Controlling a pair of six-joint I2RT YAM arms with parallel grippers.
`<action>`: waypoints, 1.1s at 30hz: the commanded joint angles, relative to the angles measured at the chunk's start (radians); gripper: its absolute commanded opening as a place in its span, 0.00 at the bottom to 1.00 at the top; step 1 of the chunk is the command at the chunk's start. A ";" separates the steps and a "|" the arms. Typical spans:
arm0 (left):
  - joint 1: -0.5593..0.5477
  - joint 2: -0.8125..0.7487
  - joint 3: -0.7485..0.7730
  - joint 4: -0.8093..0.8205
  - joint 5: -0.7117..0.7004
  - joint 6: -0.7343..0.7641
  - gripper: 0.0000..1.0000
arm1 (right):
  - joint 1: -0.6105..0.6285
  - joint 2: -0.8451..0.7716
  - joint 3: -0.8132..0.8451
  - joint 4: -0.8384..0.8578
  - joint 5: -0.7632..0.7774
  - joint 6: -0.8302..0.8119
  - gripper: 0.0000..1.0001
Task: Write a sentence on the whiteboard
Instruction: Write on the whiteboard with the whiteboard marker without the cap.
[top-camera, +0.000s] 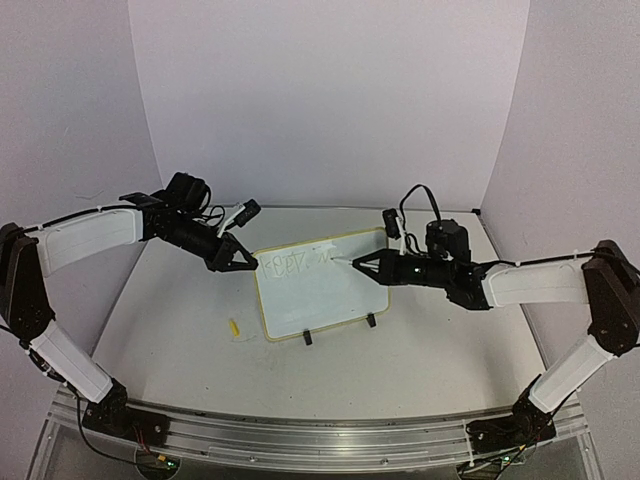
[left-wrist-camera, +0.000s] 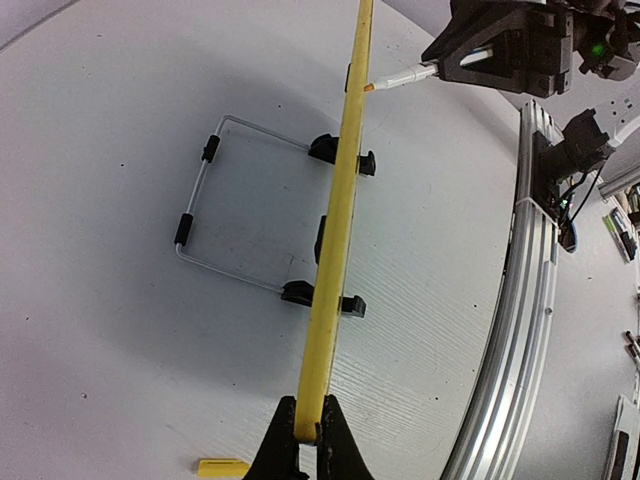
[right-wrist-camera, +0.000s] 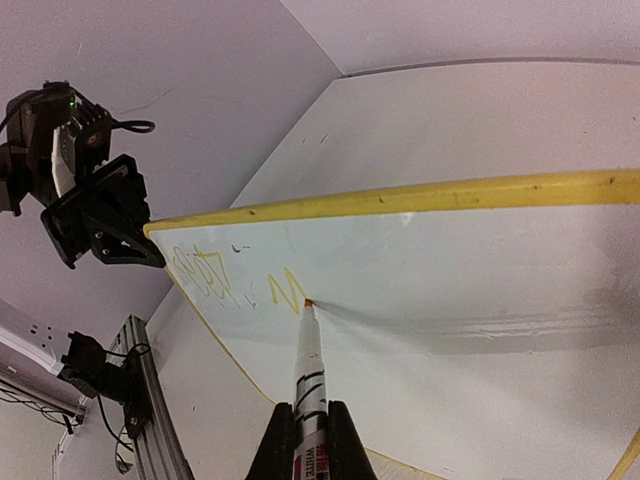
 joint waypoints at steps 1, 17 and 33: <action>-0.001 0.001 0.007 0.000 -0.045 0.044 0.00 | -0.008 0.001 -0.021 0.031 0.047 0.016 0.00; -0.001 0.001 0.006 -0.001 -0.052 0.045 0.00 | -0.008 -0.036 -0.017 0.036 0.015 0.023 0.00; -0.001 0.003 0.005 -0.003 -0.049 0.044 0.00 | -0.067 -0.109 -0.015 0.027 -0.223 0.010 0.00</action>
